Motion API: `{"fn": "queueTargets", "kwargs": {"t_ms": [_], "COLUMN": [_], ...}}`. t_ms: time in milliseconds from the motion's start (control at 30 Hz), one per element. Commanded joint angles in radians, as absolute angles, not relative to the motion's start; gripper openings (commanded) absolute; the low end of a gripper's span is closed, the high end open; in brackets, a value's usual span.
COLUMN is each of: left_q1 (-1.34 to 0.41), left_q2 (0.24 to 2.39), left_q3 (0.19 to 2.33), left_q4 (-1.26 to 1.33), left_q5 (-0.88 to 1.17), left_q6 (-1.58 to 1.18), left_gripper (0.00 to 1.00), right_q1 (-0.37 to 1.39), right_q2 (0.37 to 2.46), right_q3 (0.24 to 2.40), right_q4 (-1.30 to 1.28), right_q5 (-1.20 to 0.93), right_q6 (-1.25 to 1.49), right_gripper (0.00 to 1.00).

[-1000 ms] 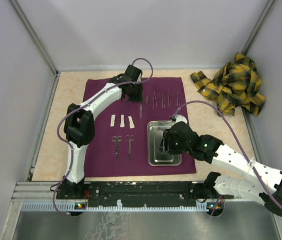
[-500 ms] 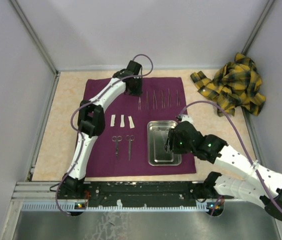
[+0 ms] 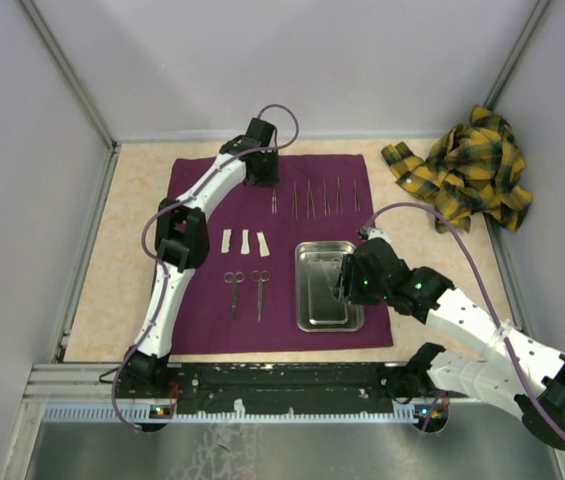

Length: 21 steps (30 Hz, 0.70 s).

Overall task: Open and lay out the surgical kit
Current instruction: Place the medical item in the surgical kit.

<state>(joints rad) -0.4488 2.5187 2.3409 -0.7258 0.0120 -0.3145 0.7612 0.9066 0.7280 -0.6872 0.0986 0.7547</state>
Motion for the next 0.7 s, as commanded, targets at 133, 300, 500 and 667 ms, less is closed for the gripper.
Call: {"fn": "queueTargets", "kwargs": {"t_ms": [133,300,500,667], "left_q1": [-0.452,-0.451,-0.452,-0.451], "left_q2": [2.564,2.569,2.57,2.569], "left_q3": [2.379,2.376,2.369,2.36], "left_q4": [-0.697,-0.689,-0.682,-0.675], "left_q5": [0.047,0.048,0.054,0.051], "left_q6": [-0.301,-0.303,-0.313,-0.317], "left_gripper": [0.04,0.07,0.13,0.18], "right_q1": [0.745,0.743,0.741,0.74], "right_q2": [0.904,0.905,0.907,0.91], "right_q3": [0.723,0.717,0.712,0.709], "right_q4": [-0.635,-0.63,-0.623,-0.62], "right_q5": [0.067,0.062,0.056,0.053], "right_q6": [0.727,0.726,0.724,0.724], "right_gripper": [0.47,0.47,0.47,0.47]}}
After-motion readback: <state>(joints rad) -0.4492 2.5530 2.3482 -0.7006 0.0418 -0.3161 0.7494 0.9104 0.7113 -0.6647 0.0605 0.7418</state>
